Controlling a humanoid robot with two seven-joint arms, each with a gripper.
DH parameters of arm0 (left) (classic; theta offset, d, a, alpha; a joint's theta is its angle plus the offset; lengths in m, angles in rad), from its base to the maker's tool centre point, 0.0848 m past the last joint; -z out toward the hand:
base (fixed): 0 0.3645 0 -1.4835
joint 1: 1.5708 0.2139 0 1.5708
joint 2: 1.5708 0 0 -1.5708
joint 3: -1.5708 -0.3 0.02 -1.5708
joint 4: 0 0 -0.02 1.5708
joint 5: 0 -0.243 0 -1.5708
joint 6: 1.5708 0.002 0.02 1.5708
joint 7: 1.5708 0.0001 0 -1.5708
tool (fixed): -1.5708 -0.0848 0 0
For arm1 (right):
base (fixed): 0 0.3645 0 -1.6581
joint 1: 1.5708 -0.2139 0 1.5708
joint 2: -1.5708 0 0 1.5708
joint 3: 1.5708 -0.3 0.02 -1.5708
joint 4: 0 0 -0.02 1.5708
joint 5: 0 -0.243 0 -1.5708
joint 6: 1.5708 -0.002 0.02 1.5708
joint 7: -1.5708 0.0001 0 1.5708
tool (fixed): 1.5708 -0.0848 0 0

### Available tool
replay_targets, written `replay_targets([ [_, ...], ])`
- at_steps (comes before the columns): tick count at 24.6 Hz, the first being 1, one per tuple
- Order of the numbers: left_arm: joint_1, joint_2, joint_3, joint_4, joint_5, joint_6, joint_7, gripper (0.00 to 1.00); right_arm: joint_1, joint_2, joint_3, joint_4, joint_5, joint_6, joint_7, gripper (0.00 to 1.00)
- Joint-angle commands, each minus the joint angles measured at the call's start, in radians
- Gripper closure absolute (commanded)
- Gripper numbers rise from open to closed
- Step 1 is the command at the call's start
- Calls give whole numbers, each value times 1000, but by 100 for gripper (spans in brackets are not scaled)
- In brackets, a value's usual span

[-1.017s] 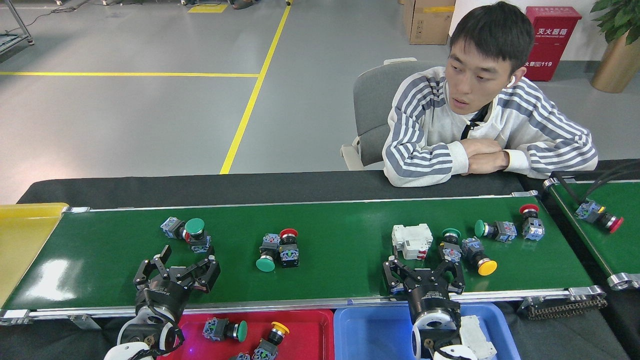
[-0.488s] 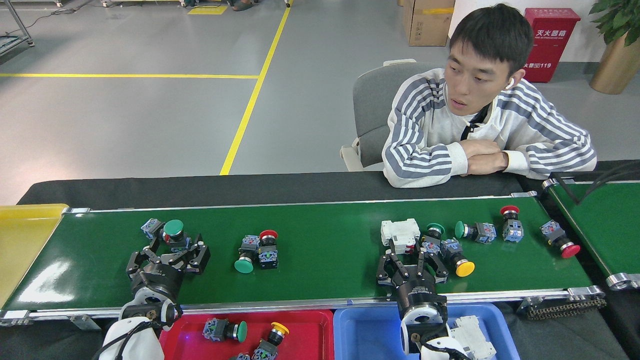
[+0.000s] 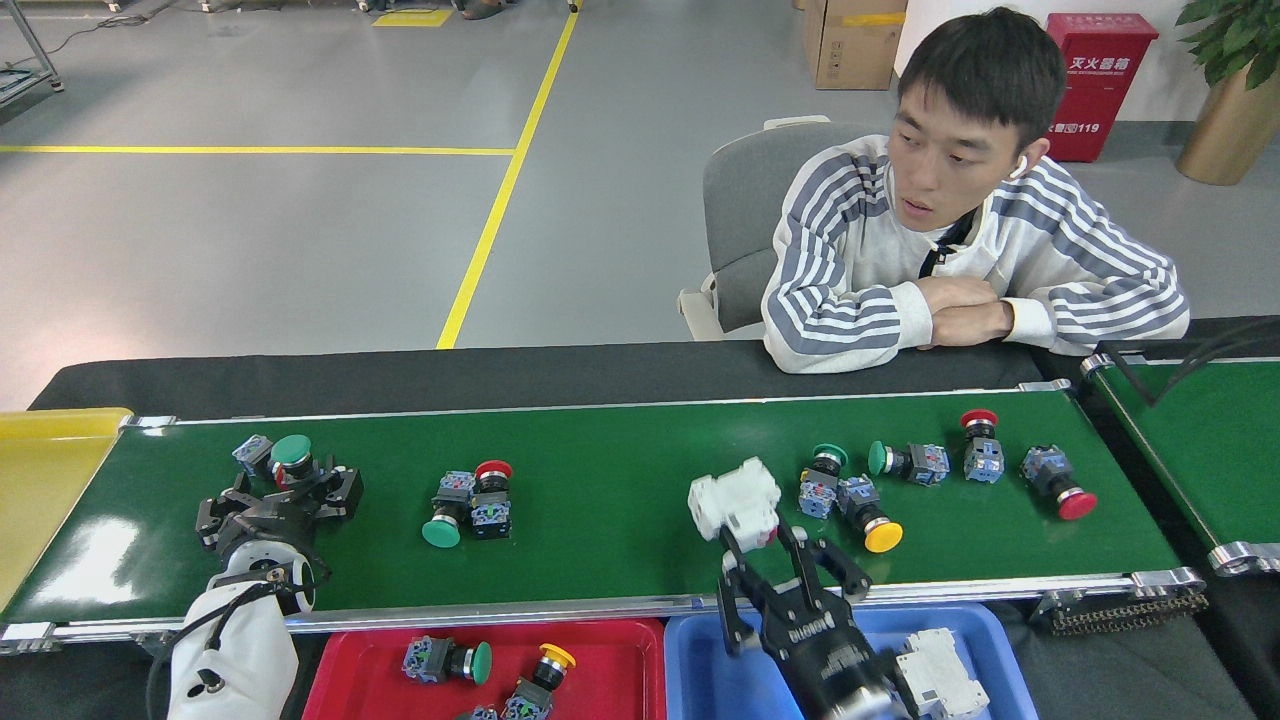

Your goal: Pick switch part from conveyor to tray

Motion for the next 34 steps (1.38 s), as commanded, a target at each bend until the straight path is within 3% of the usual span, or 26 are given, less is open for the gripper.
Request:
replay_targets([
  [1,-23,16,1,18,-3,48,21,31,42,-45,-9,-33,-9,-94,-55,55],
  [2,-26,16,1,27,-2,48,24,45,82,-61,-9,-33,-11,-94,-87,15],
  [3,-26,17,1,35,-2,50,28,55,106,-62,-14,-33,-11,-93,-104,0],
  [4,-26,17,1,41,-2,50,28,63,122,-62,-17,-30,-12,-91,-110,0],
  [6,-26,19,2,56,-2,51,28,68,126,-46,-52,-30,-14,-81,-110,0],
  [8,-28,19,2,75,-2,62,28,70,122,15,-100,-30,-14,-36,-109,0],
  [10,-28,19,1,91,-2,71,28,71,106,116,-121,-30,-11,90,-103,0],
  [16,0,22,-1,65,3,54,30,75,94,96,-124,-30,-11,343,-87,0],
  [18,47,20,-1,-33,4,10,35,78,96,69,-140,-31,-11,377,-87,0],
  [20,158,22,5,-223,9,-82,33,79,99,52,-167,-31,-11,395,-86,0],
  [24,374,8,7,-593,10,-251,21,79,99,49,-195,-28,-12,393,-55,0],
  [27,483,5,7,-778,13,-352,21,78,85,43,-187,-27,-11,384,-44,0],
  [31,629,-17,-2,-949,43,-498,21,71,10,43,-111,-13,-3,343,-38,0],
  [32,670,-26,-8,-992,52,-548,19,63,-21,43,-85,0,-3,341,-23,0],
  [34,751,-55,-22,-1071,52,-608,15,37,-90,43,-25,36,-2,343,23,0],
])
